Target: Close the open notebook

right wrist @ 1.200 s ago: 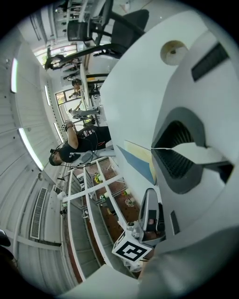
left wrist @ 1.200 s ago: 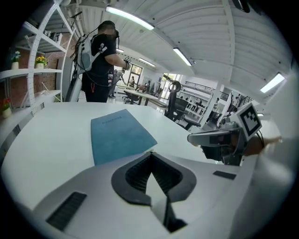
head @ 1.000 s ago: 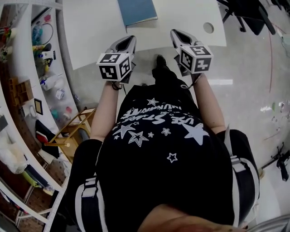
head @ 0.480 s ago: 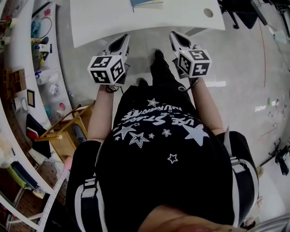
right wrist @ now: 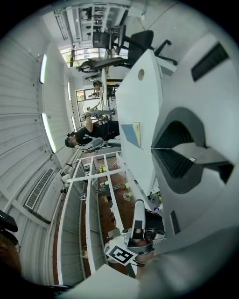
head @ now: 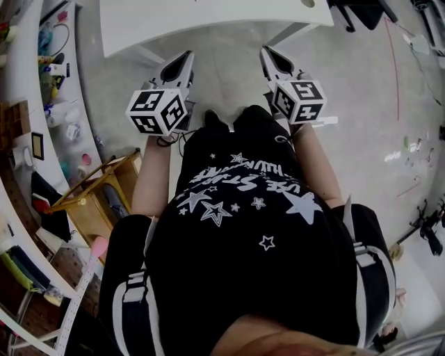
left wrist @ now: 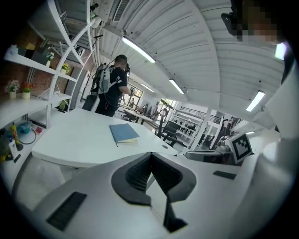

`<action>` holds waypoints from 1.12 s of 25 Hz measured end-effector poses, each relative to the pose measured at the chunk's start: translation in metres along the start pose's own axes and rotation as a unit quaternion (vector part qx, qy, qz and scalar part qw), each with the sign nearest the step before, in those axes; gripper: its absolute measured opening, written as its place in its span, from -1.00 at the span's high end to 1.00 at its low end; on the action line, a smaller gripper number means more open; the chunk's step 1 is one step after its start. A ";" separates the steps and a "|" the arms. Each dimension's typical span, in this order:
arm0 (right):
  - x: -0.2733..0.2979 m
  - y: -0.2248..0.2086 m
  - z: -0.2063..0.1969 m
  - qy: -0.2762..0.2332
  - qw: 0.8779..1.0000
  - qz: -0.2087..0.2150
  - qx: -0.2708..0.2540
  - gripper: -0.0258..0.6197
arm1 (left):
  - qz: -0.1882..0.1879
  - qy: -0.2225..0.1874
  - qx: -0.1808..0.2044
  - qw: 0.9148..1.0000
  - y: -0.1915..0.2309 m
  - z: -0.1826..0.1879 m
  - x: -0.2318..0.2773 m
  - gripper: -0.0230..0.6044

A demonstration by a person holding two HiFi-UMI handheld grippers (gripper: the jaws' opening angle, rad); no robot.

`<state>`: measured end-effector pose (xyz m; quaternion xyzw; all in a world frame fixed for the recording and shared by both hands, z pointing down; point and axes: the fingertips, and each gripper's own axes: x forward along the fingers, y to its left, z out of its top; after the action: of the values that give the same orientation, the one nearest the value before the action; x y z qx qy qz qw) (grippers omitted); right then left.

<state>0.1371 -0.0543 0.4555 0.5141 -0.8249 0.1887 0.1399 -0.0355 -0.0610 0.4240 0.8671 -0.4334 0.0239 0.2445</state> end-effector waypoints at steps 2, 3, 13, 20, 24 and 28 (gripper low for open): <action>-0.007 0.000 0.003 -0.003 1.000 0.009 -0.009 0.89 | 0.006 -0.012 0.007 1.000 -0.012 0.004 -0.005 0.89; -0.010 0.001 0.004 -0.004 1.000 0.015 -0.014 0.89 | 0.009 -0.018 0.010 1.000 -0.018 0.006 -0.007 0.89; -0.060 0.014 0.003 -0.016 0.992 0.103 -0.068 0.89 | 0.048 -0.050 0.010 0.998 -0.086 -0.007 -0.037 0.89; -0.112 0.008 -0.020 -0.019 0.990 0.114 -0.082 0.89 | 0.049 -0.063 0.021 0.997 -0.150 -0.031 -0.052 0.89; -0.142 -0.003 -0.028 -0.023 0.990 0.106 -0.089 0.89 | 0.046 -0.070 0.019 0.996 -0.182 -0.042 -0.060 0.89; -0.174 -0.012 -0.030 -0.034 0.990 0.099 -0.096 0.89 | 0.037 -0.074 0.019 0.996 -0.211 -0.052 -0.062 0.89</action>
<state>0.2240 0.0929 0.4106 0.4203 -0.8903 0.1038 0.1413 0.0963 0.1146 0.3691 0.8543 -0.4815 -0.0227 0.1944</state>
